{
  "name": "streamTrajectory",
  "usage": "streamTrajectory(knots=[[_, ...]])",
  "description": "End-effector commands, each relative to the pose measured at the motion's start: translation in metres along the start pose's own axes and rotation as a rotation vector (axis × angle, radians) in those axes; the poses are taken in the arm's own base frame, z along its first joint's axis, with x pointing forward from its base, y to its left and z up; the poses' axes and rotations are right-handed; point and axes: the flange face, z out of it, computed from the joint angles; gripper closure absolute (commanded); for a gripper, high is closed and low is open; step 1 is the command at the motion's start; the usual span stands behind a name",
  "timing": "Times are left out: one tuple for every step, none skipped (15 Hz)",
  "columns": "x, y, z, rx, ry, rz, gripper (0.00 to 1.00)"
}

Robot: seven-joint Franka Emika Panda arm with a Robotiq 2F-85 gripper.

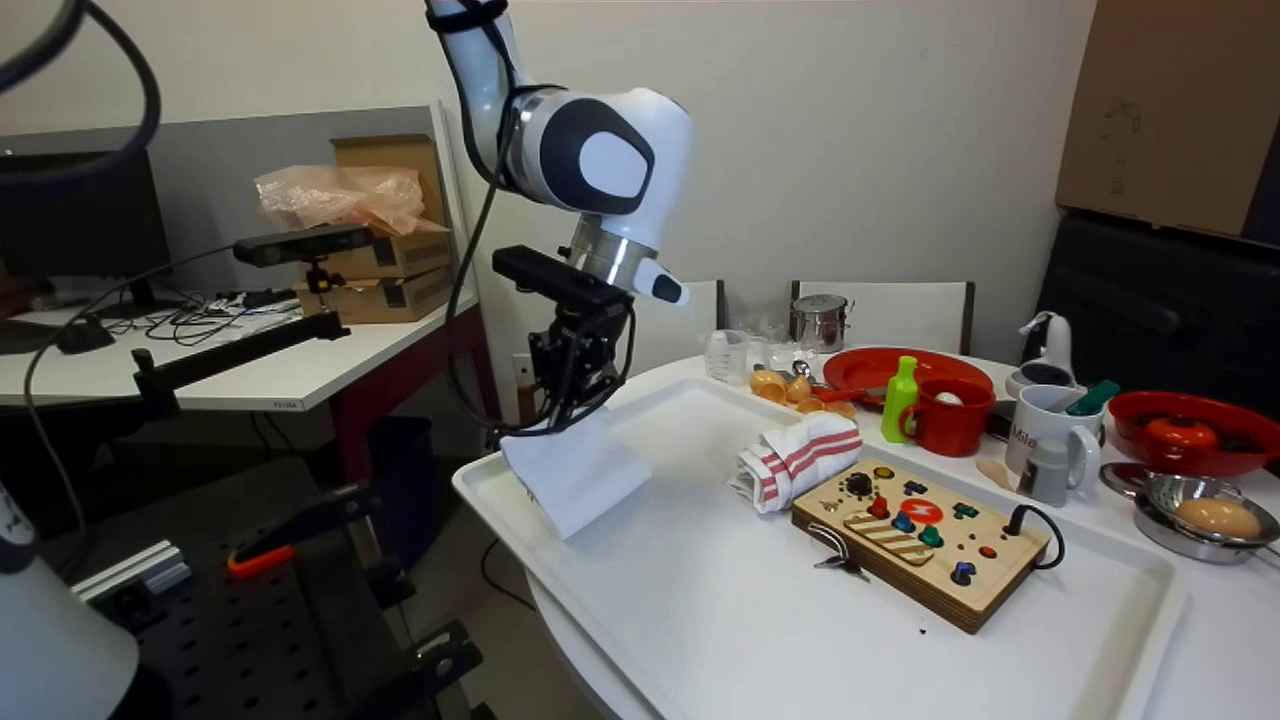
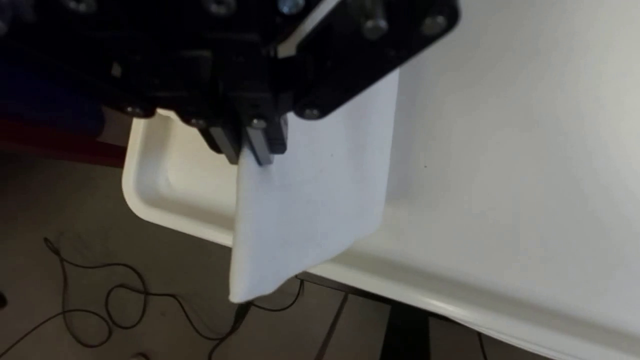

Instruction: Fold the towel

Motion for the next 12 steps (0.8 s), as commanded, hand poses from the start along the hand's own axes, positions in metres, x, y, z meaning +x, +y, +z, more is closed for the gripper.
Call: streamTrajectory(knots=[[0.012, -0.011, -0.008, 0.041, 0.023, 0.072, 0.98], [0.015, -0.014, -0.009, 0.038, 0.034, 0.088, 0.98], [0.018, -0.016, -0.010, 0.037, 0.039, 0.098, 0.98], [0.021, -0.019, -0.010, 0.032, 0.044, 0.110, 0.98], [0.024, -0.021, -0.009, 0.028, 0.046, 0.119, 0.98], [0.028, -0.024, -0.008, 0.022, 0.045, 0.126, 0.98], [0.031, -0.028, -0.007, 0.018, 0.043, 0.131, 0.98], [0.035, -0.032, -0.006, 0.012, 0.042, 0.134, 0.98], [0.039, -0.035, -0.005, 0.005, 0.041, 0.138, 0.98], [0.044, -0.039, -0.003, 0.000, 0.041, 0.142, 0.98], [0.048, -0.043, -0.002, -0.007, 0.044, 0.146, 0.98], [0.052, -0.047, 0.000, -0.014, 0.046, 0.148, 0.98]])
